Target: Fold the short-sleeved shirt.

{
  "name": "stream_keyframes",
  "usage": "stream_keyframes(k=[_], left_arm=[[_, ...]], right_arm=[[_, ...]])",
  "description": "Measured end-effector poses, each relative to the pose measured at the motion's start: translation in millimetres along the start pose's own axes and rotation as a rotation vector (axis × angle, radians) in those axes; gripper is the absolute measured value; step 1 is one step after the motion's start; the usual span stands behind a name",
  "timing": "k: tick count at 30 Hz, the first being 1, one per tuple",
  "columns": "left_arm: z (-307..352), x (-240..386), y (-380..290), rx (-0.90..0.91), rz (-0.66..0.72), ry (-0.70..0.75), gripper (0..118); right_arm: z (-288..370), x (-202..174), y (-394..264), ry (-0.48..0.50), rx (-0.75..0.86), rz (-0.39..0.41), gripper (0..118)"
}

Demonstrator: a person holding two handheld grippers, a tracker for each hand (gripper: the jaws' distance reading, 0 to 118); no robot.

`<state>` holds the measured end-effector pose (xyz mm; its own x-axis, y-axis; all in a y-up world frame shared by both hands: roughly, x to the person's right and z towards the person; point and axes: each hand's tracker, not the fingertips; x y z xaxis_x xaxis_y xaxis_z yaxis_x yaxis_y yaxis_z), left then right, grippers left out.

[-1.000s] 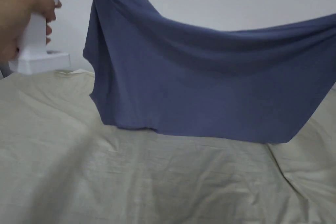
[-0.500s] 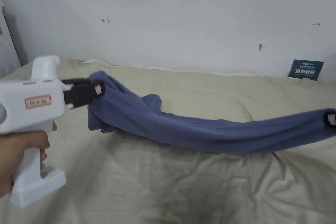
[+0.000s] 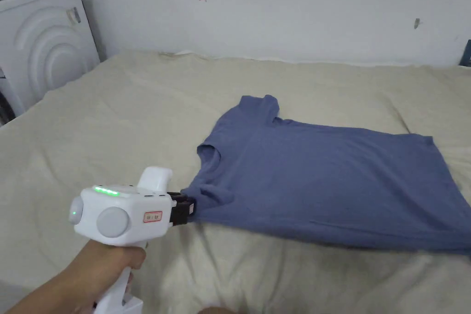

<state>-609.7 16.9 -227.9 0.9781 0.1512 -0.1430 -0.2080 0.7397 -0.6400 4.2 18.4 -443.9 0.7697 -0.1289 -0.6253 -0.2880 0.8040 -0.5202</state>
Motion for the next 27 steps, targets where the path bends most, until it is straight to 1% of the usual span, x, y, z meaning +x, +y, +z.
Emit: stream_keyframes(k=[3, 8, 12, 14, 17, 18, 19, 27], left_arm=[[0.0, 7.6, -16.3, -0.047, -0.012, 0.014, 5], [1.6, 6.2, -30.2, -0.053, -0.001, 0.021, 5], [9.0, 8.2, -30.6, -0.058, 0.004, 0.023, 5], [14.7, 14.3, -30.7, -0.064, -0.002, 0.025, 5], [21.4, 17.0, -32.2, -0.07, -0.007, 0.019, 5], [18.6, 0.5, -33.5, -0.072, -0.008, 0.019, 5], [18.5, -2.8, -35.2, -0.075, -0.009, 0.018, 5], [24.1, -2.3, -46.8, -0.109, -0.006, 0.008, 5]], right_arm=[[2.1, -2.9, -15.7, -0.001, -0.017, 0.005, 2], [6.6, -1.4, -31.6, -0.007, -0.052, 0.012, 2], [13.9, -4.1, -32.6, -0.014, -0.061, 0.018, 2], [12.2, 7.1, -32.5, -0.009, -0.067, 0.016, 2], [15.7, 4.3, -33.7, -0.002, -0.077, 0.033, 2], [16.0, 3.8, -34.3, 0.0, -0.08, 0.039, 2], [16.0, 3.3, -35.0, 0.002, -0.084, 0.041, 2], [16.8, 0.4, -43.2, 0.011, -0.111, 0.041, 2]])
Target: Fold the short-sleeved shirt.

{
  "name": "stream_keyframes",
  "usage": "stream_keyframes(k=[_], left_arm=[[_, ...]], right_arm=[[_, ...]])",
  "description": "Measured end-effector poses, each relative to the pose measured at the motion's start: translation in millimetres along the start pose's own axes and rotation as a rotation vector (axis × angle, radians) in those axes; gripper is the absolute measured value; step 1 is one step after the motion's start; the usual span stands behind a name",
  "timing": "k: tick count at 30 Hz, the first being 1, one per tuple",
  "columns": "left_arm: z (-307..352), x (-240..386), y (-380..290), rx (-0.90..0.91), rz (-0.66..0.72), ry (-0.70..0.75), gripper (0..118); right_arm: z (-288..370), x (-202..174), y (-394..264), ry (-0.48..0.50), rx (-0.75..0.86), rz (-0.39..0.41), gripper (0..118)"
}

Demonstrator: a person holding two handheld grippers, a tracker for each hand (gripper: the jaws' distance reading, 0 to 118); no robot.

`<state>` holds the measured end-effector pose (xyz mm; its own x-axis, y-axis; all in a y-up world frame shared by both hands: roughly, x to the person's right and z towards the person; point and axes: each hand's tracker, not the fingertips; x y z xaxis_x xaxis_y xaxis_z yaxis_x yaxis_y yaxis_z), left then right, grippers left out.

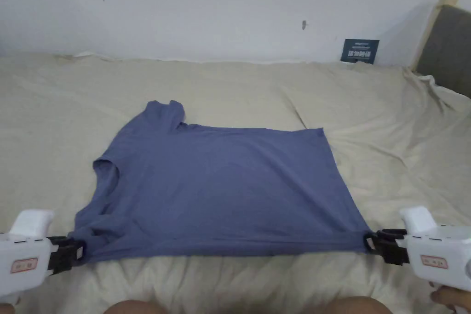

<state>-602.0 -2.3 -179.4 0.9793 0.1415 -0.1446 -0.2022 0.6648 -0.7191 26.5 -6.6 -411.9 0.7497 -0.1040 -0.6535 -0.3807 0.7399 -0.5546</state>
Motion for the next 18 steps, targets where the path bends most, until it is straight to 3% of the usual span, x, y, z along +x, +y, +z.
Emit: stream_keyframes(k=[18], left_arm=[[-5.1, 0.9, -18.0, -0.065, 0.021, -0.031, 5]], right_arm=[[-1.5, -4.6, -13.3, 0.034, -0.061, 0.017, 2]])
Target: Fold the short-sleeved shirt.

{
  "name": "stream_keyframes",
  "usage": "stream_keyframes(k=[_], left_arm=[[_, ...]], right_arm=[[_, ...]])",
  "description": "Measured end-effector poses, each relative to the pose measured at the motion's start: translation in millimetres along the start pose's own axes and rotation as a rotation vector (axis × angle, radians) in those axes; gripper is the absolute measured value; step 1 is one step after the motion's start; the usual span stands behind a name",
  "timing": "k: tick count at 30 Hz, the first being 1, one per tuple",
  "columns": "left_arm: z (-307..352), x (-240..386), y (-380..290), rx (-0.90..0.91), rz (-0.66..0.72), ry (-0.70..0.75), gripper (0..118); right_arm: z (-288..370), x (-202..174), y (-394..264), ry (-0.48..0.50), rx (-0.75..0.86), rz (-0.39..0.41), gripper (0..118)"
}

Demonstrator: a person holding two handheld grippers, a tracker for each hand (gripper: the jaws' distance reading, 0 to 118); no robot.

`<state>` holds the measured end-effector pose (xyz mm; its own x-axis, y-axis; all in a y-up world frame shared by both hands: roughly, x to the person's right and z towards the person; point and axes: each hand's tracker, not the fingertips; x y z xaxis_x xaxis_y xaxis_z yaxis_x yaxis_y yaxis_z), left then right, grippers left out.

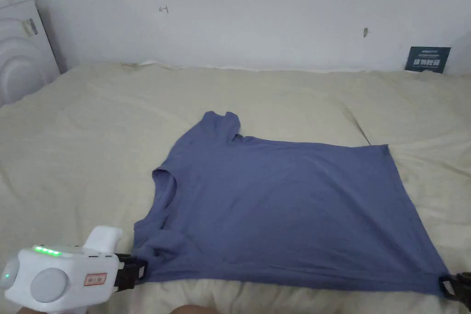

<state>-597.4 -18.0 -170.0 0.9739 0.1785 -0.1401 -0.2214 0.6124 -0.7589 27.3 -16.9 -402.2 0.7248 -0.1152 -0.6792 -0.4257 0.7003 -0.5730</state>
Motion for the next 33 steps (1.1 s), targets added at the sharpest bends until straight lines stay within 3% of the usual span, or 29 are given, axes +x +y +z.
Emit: stream_keyframes(k=[9, 11, 12, 13, 14, 15, 16, 17, 20, 22, 24, 25, 26, 27, 28, 30, 32, 33], left_arm=[[-4.4, 0.1, -1.1, -0.021, 0.0, 0.006, 5], [-4.3, 0.7, -3.9, -0.017, -0.008, 0.015, 10], [-5.2, 0.2, -6.4, -0.02, -0.018, 0.023, 27], [-10.2, -4.8, -10.5, -0.04, -0.032, 0.038, 43], [-11.3, -8.3, -14.3, -0.052, -0.043, 0.044, 63], [-8.1, -11.5, -19.4, -0.056, -0.057, 0.053, 82], [-1.3, -16.0, -25.6, -0.051, -0.073, 0.051, 89], [9.7, -17.6, -30.2, -0.038, -0.086, 0.058, 89], [39.5, -33.5, -44.7, 0.014, -0.08, 0.112, 89], [52.1, -48.9, -57.4, 0.031, -0.036, 0.118, 89], [61.2, -50.4, -66.4, 0.055, -0.022, 0.121, 87], [62.4, -59.2, -71.7, 0.066, -0.019, 0.108, 84], [63.3, -59.3, -75.5, 0.081, -0.008, 0.113, 74], [63.7, -58.1, -78.5, 0.099, -0.001, 0.104, 36], [63.3, -56.1, -81.7, 0.127, 0.007, 0.095, 0], [58.6, -42.0, -82.0, 0.16, 0.001, 0.144, 0], [54.2, -41.7, -79.8, 0.142, 0.028, 0.042, 0], [52.6, -34.1, -79.2, 0.144, 0.03, 0.063, 0]], right_arm=[[-12.5, 2.8, -5.7, -0.009, -0.035, 0.009, 2], [-13.9, 1.8, -7.4, -0.014, -0.034, 0.014, 3], [-17.7, 4.1, -9.7, -0.011, -0.039, 0.014, 11], [-21.0, 5.6, -11.8, -0.015, -0.053, 0.015, 27], [-22.2, 7.4, -13.8, -0.021, -0.064, 0.018, 51], [-21.3, 9.6, -16.7, -0.018, -0.074, 0.02, 87], [-15.8, 8.0, -17.9, -0.015, -0.076, 0.02, 105], [-10.6, 8.9, -20.2, -0.014, -0.07, 0.02, 112], [11.7, 18.3, -27.5, 0.01, -0.008, -0.045, 113], [26.0, 17.6, -35.5, -0.045, 0.044, -0.017, 113], [34.1, 15.5, -43.2, -0.058, 0.068, -0.035, 108], [38.1, 14.0, -47.3, -0.059, 0.091, -0.045, 96], [43.2, 11.6, -52.1, -0.058, 0.141, -0.046, 70], [46.4, 9.1, -56.0, -0.06, 0.169, -0.042, 20], [44.5, 7.9, -59.5, -0.113, 0.18, -0.028, 0], [39.4, 2.5, -67.4, -0.138, 0.165, -0.004, 0], [39.1, -3.7, -68.7, -0.103, 0.163, -0.02, 0], [37.5, -7.8, -70.4, -0.11, 0.168, -0.02, 0]])
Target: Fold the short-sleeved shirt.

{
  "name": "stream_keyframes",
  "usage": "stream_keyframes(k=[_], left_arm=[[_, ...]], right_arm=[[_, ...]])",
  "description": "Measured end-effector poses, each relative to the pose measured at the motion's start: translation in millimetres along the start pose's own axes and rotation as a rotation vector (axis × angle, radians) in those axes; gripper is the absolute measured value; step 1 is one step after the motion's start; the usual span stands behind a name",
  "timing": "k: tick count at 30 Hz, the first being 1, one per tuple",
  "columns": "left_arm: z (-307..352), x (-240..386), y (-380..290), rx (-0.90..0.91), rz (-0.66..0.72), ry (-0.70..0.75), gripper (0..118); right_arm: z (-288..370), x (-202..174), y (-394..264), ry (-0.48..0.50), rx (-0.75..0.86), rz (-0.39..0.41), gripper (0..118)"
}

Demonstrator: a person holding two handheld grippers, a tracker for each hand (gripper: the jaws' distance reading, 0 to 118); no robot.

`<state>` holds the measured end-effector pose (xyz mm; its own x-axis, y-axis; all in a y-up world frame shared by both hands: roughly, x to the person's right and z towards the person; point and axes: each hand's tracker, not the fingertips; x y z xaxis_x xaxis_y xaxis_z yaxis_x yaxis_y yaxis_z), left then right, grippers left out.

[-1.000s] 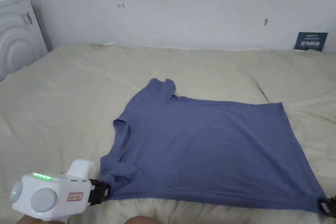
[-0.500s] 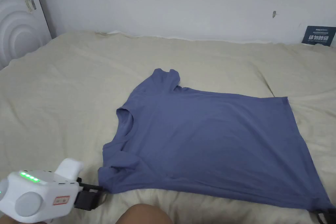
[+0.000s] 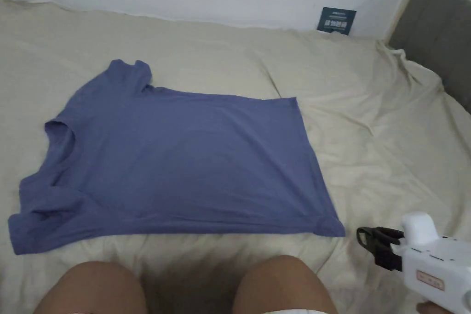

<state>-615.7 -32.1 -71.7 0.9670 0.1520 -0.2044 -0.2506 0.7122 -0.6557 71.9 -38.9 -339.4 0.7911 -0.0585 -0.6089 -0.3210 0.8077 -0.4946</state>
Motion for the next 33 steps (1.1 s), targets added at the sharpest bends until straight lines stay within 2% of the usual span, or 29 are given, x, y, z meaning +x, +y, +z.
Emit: stream_keyframes(k=[8, 9, 10, 11, 12, 17, 19, 20, 21, 22, 26, 28, 30, 31, 33], left_arm=[[-7.4, 13.1, 6.1, 0.006, -0.01, -0.003, 0], [-7.1, 12.6, 6.5, 0.006, -0.005, -0.003, 0], [-6.5, 12.5, 7.0, 0.007, -0.007, -0.001, 0], [-5.8, 12.5, 7.9, 0.009, -0.01, 0.004, 0], [-8.0, 10.2, 6.8, 0.008, -0.009, 0.006, 0], [-8.2, 5.7, 5.3, 0.016, 0.004, 0.019, 0], [-8.6, 5.8, 4.2, 0.023, 0.01, 0.019, 0], [-9.4, 6.8, 4.3, 0.022, 0.011, 0.021, 0], [-10.5, 7.7, 3.4, 0.023, 0.013, 0.025, 0], [-11.7, 7.5, 2.8, 0.021, 0.019, 0.022, 0], [-14.1, 16.3, 4.1, 0.014, 0.021, 0.014, 0], [-18.4, 16.4, 1.6, 0.012, 0.018, 0.013, 0], [-21.3, 17.4, 0.5, 0.01, 0.017, 0.012, 0], [-22.6, 17.9, 0.3, 0.008, 0.02, 0.007, 0], [-19.7, 36.8, 3.4, 0.007, 0.02, 0.002, 0]], right_arm=[[-18.4, -14.1, -5.9, 0.016, 0.05, -0.005, 2], [-21.6, -13.8, -4.8, 0.018, 0.052, -0.011, 31], [-26.0, -13.5, -3.5, 0.022, 0.043, -0.026, 71], [-33.7, -9.3, -3.9, 0.021, 0.034, -0.024, 104], [-36.2, -8.8, -4.3, 0.021, 0.036, -0.023, 116], [-51.6, -17.4, 5.1, -0.003, 0.026, 0.013, 114], [-63.3, -10.8, 8.0, 0.011, -0.001, 0.001, 108], [-65.4, -10.4, 7.8, 0.021, 0.003, 0.001, 99], [-67.4, -12.7, 8.0, 0.026, 0.004, 0.015, 81], [-69.6, -15.9, 8.7, 0.007, -0.003, 0.046, 72], [-71.6, -13.6, 9.7, 0.008, -0.017, 0.017, 67], [-65.9, -19.6, 11.0, -0.012, 0.004, 0.044, 52], [-63.1, -23.6, 12.2, -0.023, -0.005, 0.087, 27], [-60.5, -25.9, 13.4, -0.026, 0.007, 0.094, 27], [-56.5, -28.0, 16.0, -0.032, 0.02, 0.106, 20]])
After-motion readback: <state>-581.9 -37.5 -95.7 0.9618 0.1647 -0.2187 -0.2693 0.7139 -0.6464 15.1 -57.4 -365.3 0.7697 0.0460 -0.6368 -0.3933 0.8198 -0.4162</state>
